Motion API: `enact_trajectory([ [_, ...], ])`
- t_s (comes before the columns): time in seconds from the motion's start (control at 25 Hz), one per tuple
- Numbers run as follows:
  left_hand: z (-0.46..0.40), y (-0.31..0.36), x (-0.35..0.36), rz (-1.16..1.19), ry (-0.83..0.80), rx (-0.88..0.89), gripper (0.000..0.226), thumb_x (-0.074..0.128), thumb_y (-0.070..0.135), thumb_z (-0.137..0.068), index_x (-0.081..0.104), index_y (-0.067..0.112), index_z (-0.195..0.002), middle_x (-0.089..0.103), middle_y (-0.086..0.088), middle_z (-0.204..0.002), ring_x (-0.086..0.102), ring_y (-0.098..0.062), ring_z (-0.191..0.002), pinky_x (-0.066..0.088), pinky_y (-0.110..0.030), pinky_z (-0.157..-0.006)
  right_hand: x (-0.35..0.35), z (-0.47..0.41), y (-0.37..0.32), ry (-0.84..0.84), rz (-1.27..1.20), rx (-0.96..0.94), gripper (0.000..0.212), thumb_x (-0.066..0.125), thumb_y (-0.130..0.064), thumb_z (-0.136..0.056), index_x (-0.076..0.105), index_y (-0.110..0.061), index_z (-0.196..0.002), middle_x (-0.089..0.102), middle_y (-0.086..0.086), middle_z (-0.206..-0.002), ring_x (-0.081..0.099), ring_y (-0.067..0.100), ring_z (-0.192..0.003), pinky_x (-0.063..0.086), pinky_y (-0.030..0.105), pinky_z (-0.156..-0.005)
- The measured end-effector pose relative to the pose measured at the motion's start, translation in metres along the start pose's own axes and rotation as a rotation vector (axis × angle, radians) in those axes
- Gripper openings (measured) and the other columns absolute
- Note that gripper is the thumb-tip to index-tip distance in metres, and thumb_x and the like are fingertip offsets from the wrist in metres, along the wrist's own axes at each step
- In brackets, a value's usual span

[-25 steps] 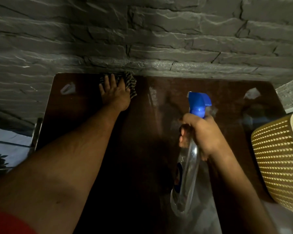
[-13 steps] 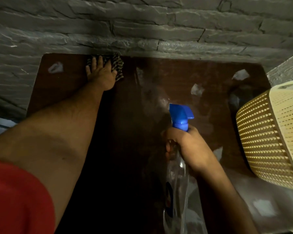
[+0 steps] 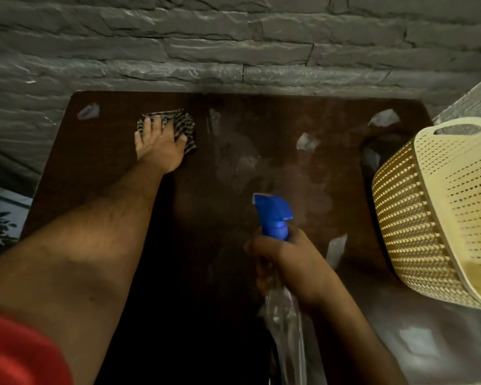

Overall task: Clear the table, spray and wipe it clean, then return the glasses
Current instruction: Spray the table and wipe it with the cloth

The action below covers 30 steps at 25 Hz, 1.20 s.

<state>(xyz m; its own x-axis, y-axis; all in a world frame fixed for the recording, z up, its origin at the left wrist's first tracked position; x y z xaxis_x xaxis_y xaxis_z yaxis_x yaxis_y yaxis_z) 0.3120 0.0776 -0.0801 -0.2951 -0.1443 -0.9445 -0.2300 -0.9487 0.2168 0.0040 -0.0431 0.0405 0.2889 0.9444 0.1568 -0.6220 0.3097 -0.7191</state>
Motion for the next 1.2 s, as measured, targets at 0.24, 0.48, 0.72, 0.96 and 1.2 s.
enact_trajectory([
  [0.24, -0.021, 0.019, -0.005, -0.002, 0.034, -0.115, 0.063, 0.026, 0.055, -0.099, 0.022, 0.021, -0.151, -0.004, -0.011, -0.162, -0.01, -0.029, -0.148, -0.007, -0.049, -0.118, -0.002, -0.033, -0.045, 0.088, 0.05, -0.104, 0.014, 0.066, -0.011, -0.081, 0.055, -0.013, -0.089, 0.056, 0.0, -0.06, 0.055, 0.015, -0.051, 0.05, 0.029, -0.051],
  [0.48, -0.04, 0.062, 0.003, 0.15, 0.276, -0.289, 0.045, 0.048, 0.039, -0.097, 0.054, 0.011, -0.132, 0.028, -0.021, -0.149, 0.019, -0.037, -0.142, 0.004, -0.049, -0.119, 0.0, -0.049, -0.082, 0.078, 0.026, -0.114, 0.011, 0.066, -0.008, -0.081, 0.055, -0.009, -0.084, 0.054, 0.006, -0.057, 0.052, 0.017, -0.048, 0.048, 0.027, -0.048],
  [0.72, -0.03, 0.137, 0.015, 0.122, 0.214, 0.253, 0.042, 0.046, 0.039, -0.097, 0.058, 0.013, -0.128, 0.043, -0.01, -0.145, 0.031, -0.028, -0.139, 0.017, -0.046, -0.118, 0.003, -0.076, -0.086, 0.096, -0.026, -0.043, 0.012, 0.066, -0.006, -0.081, 0.055, -0.007, -0.085, 0.055, 0.009, -0.057, 0.052, 0.02, -0.048, 0.047, 0.025, -0.045],
  [0.96, -0.062, 0.092, 0.005, 0.04, 0.106, 0.096, 0.053, 0.034, 0.04, -0.101, 0.034, 0.014, -0.147, 0.016, -0.01, -0.16, 0.007, -0.027, -0.149, 0.005, -0.047, -0.12, -0.004, -0.074, -0.091, 0.123, -0.028, -0.022, 0.012, 0.068, -0.006, -0.078, 0.057, -0.009, -0.082, 0.056, 0.011, -0.06, 0.053, 0.025, -0.053, 0.048, 0.032, -0.051],
  [1.2, 0.007, 0.119, 0.021, -0.042, 0.014, 0.467, 0.053, 0.033, 0.04, -0.101, 0.029, 0.021, -0.15, 0.01, 0.001, -0.162, 0.002, -0.018, -0.149, 0.0, -0.04, -0.121, -0.008, -0.065, -0.085, 0.095, -0.099, -0.001, 0.014, 0.067, -0.004, -0.079, 0.057, -0.007, -0.088, 0.054, 0.01, -0.056, 0.051, 0.023, -0.048, 0.047, 0.032, -0.049],
])
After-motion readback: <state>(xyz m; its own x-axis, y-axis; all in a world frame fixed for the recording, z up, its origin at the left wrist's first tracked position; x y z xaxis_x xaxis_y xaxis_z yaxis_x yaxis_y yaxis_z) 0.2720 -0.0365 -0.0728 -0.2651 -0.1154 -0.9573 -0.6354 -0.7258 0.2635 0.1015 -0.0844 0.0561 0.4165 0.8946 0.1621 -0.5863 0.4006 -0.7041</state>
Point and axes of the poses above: each hand's wrist, its own z-axis away from the middle knuckle, its own x-axis out of the palm, y = z × x, the point moved 4 cm from there along -z, towards the middle knuckle
